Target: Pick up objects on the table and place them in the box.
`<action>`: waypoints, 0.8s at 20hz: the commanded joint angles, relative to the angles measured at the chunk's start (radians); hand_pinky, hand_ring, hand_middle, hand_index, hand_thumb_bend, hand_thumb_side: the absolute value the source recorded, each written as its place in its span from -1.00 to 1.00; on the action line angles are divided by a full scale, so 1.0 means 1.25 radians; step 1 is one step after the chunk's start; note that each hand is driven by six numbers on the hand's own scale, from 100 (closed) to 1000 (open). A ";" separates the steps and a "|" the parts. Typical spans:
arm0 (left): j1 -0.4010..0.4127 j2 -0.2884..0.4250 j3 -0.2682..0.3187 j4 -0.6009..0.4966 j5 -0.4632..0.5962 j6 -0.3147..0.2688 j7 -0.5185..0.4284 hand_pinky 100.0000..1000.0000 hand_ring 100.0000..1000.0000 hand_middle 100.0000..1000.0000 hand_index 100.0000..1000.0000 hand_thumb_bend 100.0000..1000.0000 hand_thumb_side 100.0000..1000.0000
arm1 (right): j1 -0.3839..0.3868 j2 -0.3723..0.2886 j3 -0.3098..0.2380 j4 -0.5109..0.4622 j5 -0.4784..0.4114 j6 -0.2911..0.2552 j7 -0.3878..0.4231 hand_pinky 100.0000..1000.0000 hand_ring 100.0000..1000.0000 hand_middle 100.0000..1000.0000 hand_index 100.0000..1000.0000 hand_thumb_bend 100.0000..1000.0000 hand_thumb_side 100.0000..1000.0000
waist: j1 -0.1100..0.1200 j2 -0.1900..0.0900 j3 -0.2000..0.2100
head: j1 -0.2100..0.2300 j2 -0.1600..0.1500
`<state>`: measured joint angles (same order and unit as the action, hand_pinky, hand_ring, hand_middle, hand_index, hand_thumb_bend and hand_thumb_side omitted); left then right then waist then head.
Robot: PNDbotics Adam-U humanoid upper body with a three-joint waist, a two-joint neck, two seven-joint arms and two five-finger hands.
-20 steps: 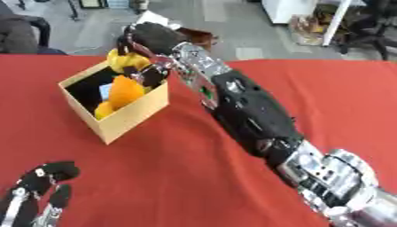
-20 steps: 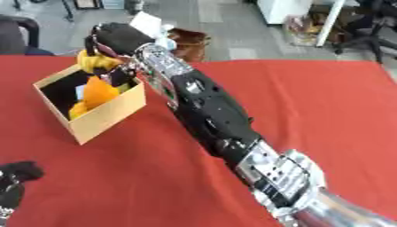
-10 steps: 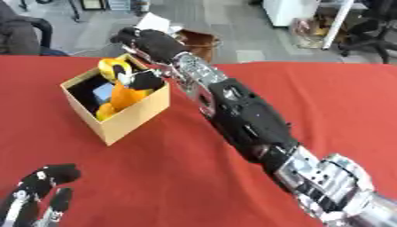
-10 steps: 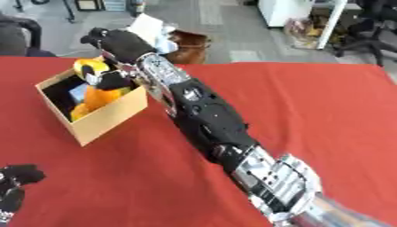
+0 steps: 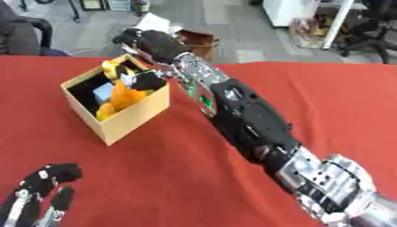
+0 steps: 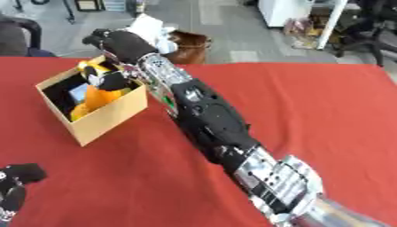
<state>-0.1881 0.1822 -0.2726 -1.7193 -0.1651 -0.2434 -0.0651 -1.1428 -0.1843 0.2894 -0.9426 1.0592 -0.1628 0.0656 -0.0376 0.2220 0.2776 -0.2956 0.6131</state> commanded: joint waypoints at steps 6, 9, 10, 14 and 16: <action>0.003 0.007 0.019 -0.008 -0.004 0.004 0.017 0.44 0.33 0.20 0.49 -0.40 0.43 | -0.006 -0.061 -0.007 -0.099 -0.100 0.014 0.020 0.24 0.28 0.59 0.87 -1.00 -0.65 | -0.008 -0.020 -0.019 | 0.026 -0.008; 0.016 0.015 0.044 -0.013 -0.012 0.013 0.047 0.45 0.35 0.23 0.51 -0.40 0.42 | 0.032 -0.113 -0.046 -0.153 -0.135 -0.014 -0.010 0.21 0.27 0.58 0.87 -1.00 -0.66 | -0.004 -0.019 -0.065 | 0.060 -0.007; 0.020 0.017 0.050 -0.015 -0.014 0.016 0.057 0.45 0.35 0.23 0.51 -0.40 0.42 | 0.049 -0.133 -0.056 -0.173 -0.148 -0.025 -0.022 0.21 0.27 0.58 0.87 -1.00 -0.66 | -0.003 -0.019 -0.076 | 0.067 -0.007; 0.035 0.023 0.070 -0.025 -0.023 0.029 0.096 0.45 0.38 0.26 0.52 -0.42 0.42 | 0.129 -0.201 -0.102 -0.257 -0.200 -0.021 -0.074 0.14 0.22 0.50 0.85 -1.00 -0.62 | 0.001 -0.020 -0.112 | 0.094 0.003; 0.043 0.024 0.078 -0.029 -0.025 0.034 0.111 0.45 0.39 0.28 0.53 -0.43 0.43 | 0.172 -0.224 -0.126 -0.301 -0.227 -0.005 -0.100 0.10 0.19 0.46 0.83 -1.00 -0.56 | 0.003 -0.022 -0.129 | 0.106 0.009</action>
<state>-0.1309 0.1939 -0.1877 -1.7307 -0.1883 -0.2036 0.0583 -0.9127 -0.4221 0.1576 -1.2680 0.8007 -0.1754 -0.0382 -0.0373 0.2220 0.1112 -0.1727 0.6202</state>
